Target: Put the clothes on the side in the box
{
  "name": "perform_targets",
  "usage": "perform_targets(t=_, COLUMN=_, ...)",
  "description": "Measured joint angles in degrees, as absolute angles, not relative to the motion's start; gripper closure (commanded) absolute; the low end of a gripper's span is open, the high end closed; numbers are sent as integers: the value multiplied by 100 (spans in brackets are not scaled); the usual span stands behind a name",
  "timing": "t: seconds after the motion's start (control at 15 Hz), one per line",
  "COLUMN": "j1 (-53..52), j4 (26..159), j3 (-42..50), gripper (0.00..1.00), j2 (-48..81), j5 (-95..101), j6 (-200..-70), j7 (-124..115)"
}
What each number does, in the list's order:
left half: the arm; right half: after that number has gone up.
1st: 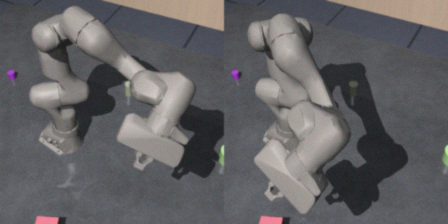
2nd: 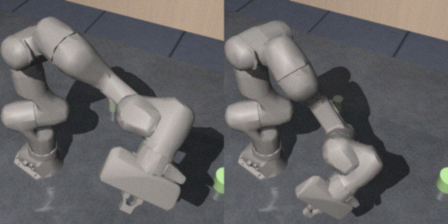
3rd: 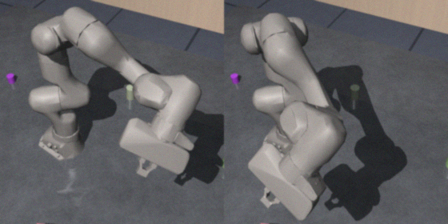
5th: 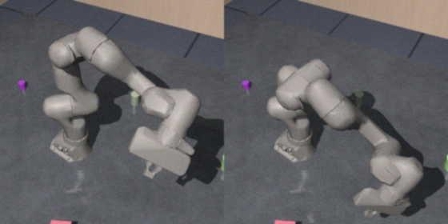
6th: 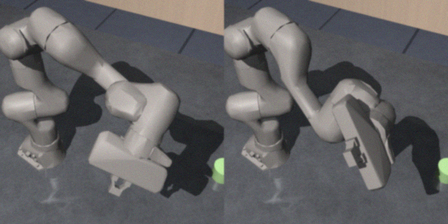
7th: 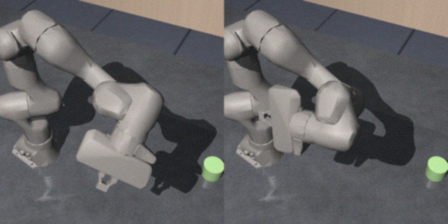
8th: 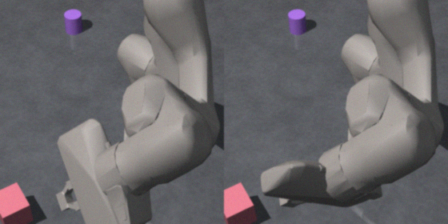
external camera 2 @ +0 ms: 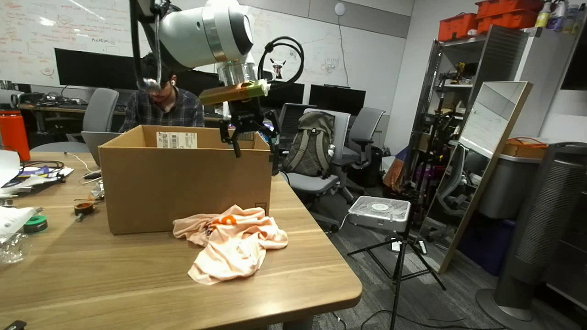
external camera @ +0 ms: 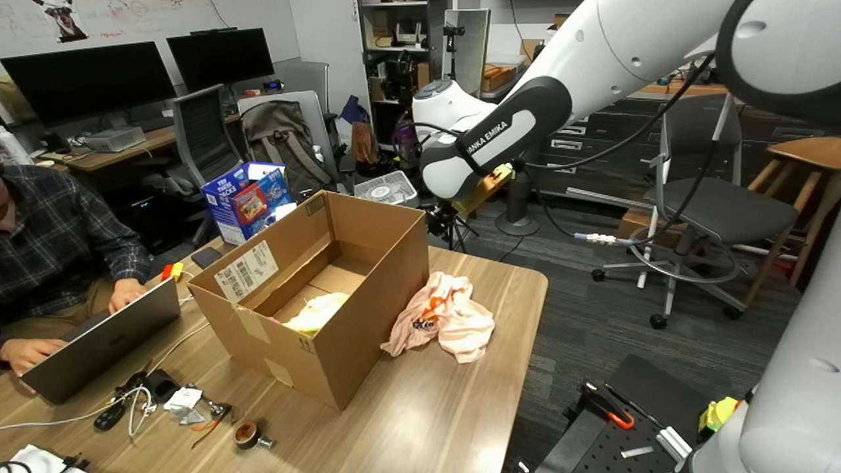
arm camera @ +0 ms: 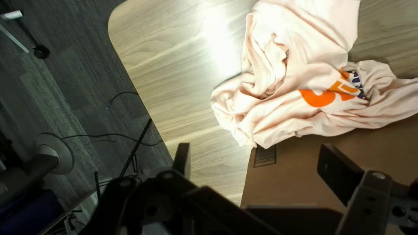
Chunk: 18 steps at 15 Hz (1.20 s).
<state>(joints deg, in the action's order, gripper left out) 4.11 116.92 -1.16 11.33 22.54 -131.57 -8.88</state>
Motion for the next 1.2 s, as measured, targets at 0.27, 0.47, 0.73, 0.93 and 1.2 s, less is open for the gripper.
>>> perform_targets(t=0.27, j1=412, j4=11402, j3=67, gripper=0, j2=1456, j5=2238, j6=-13157, j7=-723)
perform_targets(t=0.47, j1=417, j4=11262, j3=221, gripper=0, j2=1653, j5=2204, j6=-13157, j7=-608)
perform_targets(t=0.73, j1=452, j4=11222, j3=341, gripper=0, j2=1870, j5=2050, j6=-13159, j7=-415)
perform_targets(t=0.93, j1=458, j4=11212, j3=361, gripper=0, j2=2050, j5=1911, j6=-13166, j7=-302)
perform_targets(t=1.2, j1=455, j4=11137, j3=361, gripper=0, j2=2370, j5=1865, j6=-13222, j7=-156)
